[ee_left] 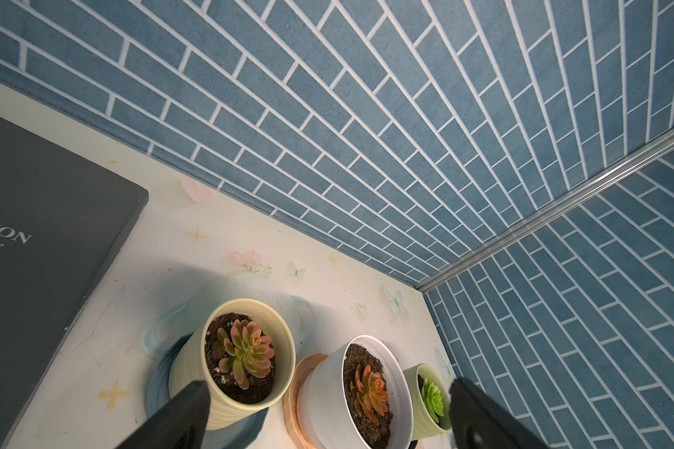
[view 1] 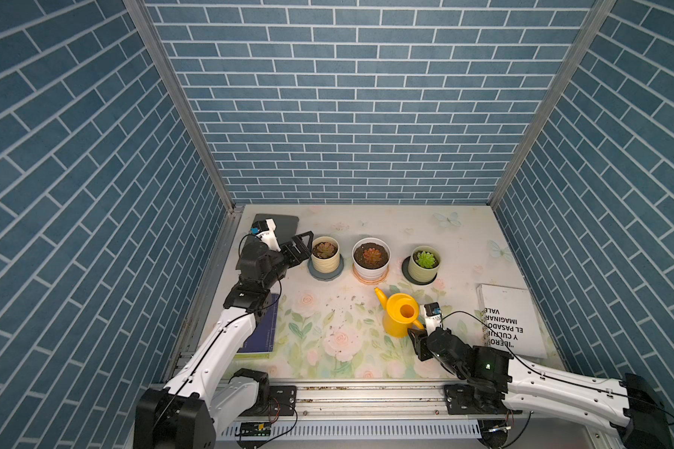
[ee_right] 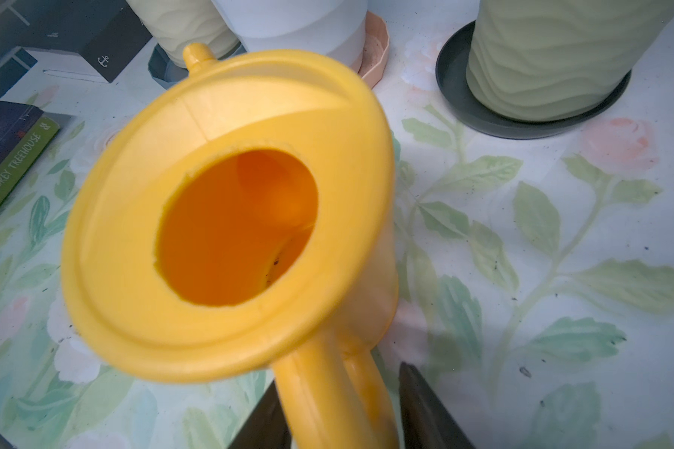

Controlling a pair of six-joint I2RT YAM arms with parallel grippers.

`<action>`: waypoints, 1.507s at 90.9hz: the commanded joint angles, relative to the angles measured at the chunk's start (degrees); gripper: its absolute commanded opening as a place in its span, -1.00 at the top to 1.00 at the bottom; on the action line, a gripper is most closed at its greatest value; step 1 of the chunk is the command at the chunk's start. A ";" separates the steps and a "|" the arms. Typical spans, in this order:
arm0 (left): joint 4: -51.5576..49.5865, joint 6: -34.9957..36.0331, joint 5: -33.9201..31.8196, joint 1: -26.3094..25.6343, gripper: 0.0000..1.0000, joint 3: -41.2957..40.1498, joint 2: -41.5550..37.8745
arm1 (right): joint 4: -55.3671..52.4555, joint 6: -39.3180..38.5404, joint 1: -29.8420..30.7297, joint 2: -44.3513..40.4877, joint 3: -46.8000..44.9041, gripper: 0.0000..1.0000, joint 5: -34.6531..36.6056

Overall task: Water the succulent around the soil edge
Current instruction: Pick up the watering can from the center of the board.

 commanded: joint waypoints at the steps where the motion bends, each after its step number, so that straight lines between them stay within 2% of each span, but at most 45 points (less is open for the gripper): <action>1: -1.08 0.85 0.08 -0.27 -1.00 1.30 -0.25 | 3.79 -2.36 0.26 0.14 -0.83 0.15 1.89; 34: -1.63 0.98 0.86 -0.35 -1.00 0.76 0.19 | 5.02 -3.31 0.21 0.49 -1.41 0.64 1.66; 50: -1.37 0.96 1.86 -0.43 -1.00 0.91 0.86 | 5.44 -4.71 0.22 1.00 -0.86 1.00 0.02; 68: -1.79 1.53 2.03 -0.44 -1.00 2.15 1.36 | 1.22 -9.53 0.22 4.99 6.34 1.00 -5.86; 94: -4.86 4.40 -2.51 -0.44 -1.00 2.09 -0.22 | -3.55 -19.01 0.26 24.39 23.63 1.00 -16.01; 110: -5.93 4.86 -4.02 -0.44 -1.00 1.92 -1.94 | -5.38 -23.84 -0.13 31.64 32.39 1.00 -18.94; 137: -7.48 4.98 -4.36 -0.44 -1.00 2.46 -3.01 | -11.05 -24.32 -4.76 40.69 45.86 1.00 -23.96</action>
